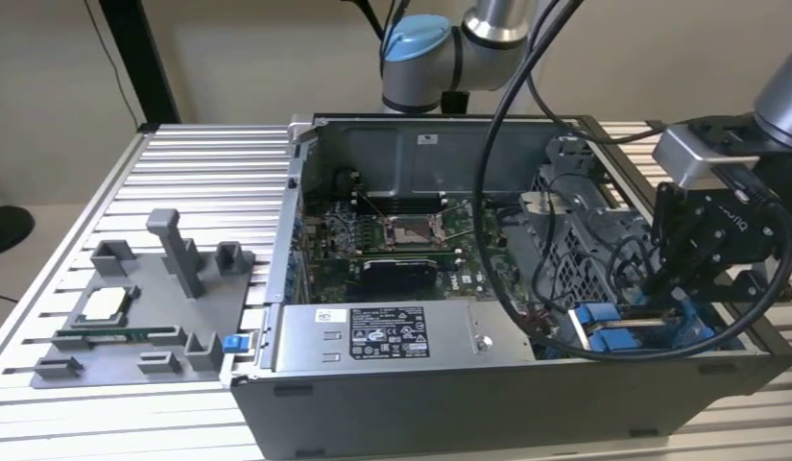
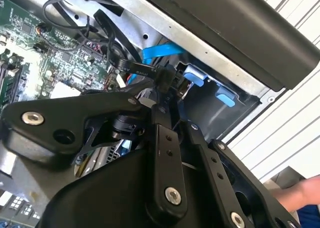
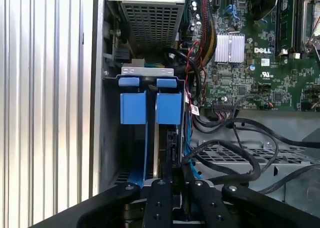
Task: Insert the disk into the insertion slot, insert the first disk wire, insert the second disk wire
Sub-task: 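Insert the first disk wire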
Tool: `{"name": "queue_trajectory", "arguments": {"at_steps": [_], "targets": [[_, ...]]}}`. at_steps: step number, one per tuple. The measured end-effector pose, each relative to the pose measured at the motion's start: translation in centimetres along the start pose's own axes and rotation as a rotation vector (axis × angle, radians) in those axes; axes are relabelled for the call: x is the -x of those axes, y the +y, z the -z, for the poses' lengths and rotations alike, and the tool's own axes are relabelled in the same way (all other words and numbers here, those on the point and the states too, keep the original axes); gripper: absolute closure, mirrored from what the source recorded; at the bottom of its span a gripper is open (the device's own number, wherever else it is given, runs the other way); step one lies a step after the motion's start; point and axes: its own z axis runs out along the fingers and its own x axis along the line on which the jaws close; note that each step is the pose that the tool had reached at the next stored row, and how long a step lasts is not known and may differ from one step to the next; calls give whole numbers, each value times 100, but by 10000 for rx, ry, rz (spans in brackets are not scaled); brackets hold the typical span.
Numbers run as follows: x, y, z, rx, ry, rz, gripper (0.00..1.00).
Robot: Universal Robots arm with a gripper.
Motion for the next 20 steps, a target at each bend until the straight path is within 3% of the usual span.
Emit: {"name": "queue_trajectory", "arguments": {"at_steps": [5, 11, 18, 20], "targets": [[-2, -4, -55, -3, 18, 1, 100], [-2, -4, -78, -1, -14, 1, 100], [6, 19, 219, -2, 3, 2, 100], [6, 23, 252, -2, 3, 1, 100]]}}
